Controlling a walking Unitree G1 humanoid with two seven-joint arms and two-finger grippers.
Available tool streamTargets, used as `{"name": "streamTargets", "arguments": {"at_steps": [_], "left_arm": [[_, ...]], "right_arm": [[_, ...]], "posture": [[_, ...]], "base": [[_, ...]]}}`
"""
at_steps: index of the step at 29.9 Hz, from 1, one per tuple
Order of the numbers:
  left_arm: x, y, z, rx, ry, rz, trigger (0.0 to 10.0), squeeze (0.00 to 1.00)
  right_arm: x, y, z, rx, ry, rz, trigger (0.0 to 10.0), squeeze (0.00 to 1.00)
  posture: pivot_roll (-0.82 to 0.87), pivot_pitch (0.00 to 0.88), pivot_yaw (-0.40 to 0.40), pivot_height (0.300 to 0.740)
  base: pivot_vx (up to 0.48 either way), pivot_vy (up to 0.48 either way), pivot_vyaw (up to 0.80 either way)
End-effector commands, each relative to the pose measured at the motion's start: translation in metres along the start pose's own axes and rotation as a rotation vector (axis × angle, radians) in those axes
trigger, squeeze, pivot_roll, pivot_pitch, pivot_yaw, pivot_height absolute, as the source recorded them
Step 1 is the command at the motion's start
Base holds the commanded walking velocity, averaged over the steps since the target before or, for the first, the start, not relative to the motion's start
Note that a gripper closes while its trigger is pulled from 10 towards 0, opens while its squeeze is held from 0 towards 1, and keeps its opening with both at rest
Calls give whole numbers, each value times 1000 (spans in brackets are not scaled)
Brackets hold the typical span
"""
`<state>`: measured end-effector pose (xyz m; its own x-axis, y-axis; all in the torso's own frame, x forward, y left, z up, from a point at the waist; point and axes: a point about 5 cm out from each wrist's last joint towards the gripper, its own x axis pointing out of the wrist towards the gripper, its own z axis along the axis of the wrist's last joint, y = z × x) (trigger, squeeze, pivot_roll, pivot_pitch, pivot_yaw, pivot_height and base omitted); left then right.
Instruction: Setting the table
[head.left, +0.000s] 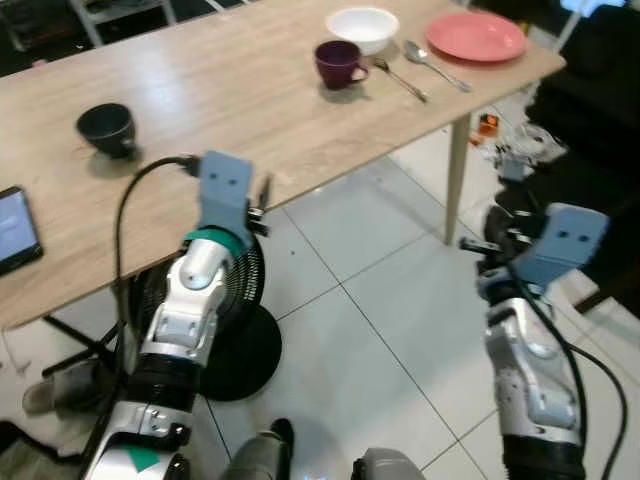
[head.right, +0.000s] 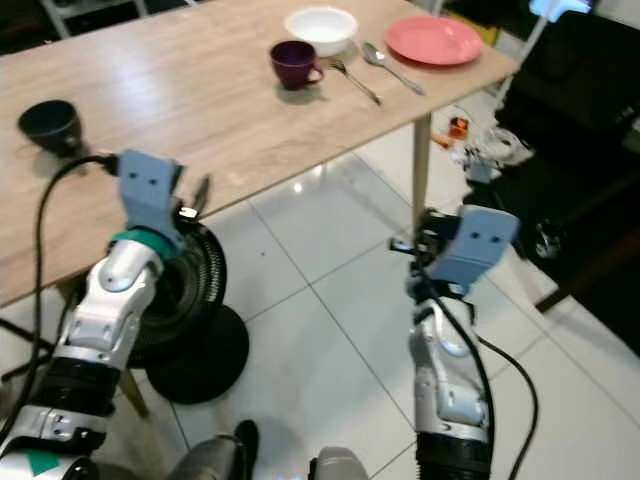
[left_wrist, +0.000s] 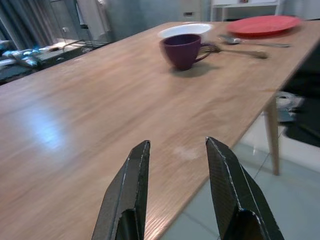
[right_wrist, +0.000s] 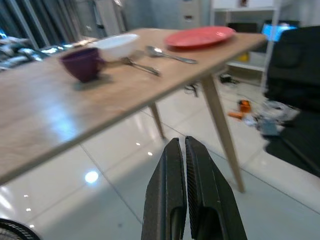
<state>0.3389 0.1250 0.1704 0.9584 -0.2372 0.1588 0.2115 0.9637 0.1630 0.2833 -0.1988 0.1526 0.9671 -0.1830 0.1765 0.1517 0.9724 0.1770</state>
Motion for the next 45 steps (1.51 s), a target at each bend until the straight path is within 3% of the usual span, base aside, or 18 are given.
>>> {"name": "streamTargets", "arguments": {"at_steps": [1, 19, 25, 45], "left_arm": [[-1, 0, -7, 6, 34, 5, 10000, 0], [5, 8, 1, 0, 28, 85, 10000, 0], [10, 11, 8, -14, 6, 101, 10000, 0], [15, 10, 12, -11, 3, 137, 10000, 0]], "right_arm": [[-3, -1, -6, 1, 26, 1, 10000, 0], [-3, -1, -2, 3, 14, 2, 10000, 0], [0, 2, 10, 39, -42, 9, 10000, 0], [1, 0, 13, 35, -54, 0, 10000, 0]], "posture": [[-97, 0, 68, 740], [-99, 0, 66, 740], [-100, 0, 66, 740], [-97, 0, 64, 740]], "base": [[0, 0, 788], [0, 0, 788], [0, 0, 0], [0, 0, 0]]}}
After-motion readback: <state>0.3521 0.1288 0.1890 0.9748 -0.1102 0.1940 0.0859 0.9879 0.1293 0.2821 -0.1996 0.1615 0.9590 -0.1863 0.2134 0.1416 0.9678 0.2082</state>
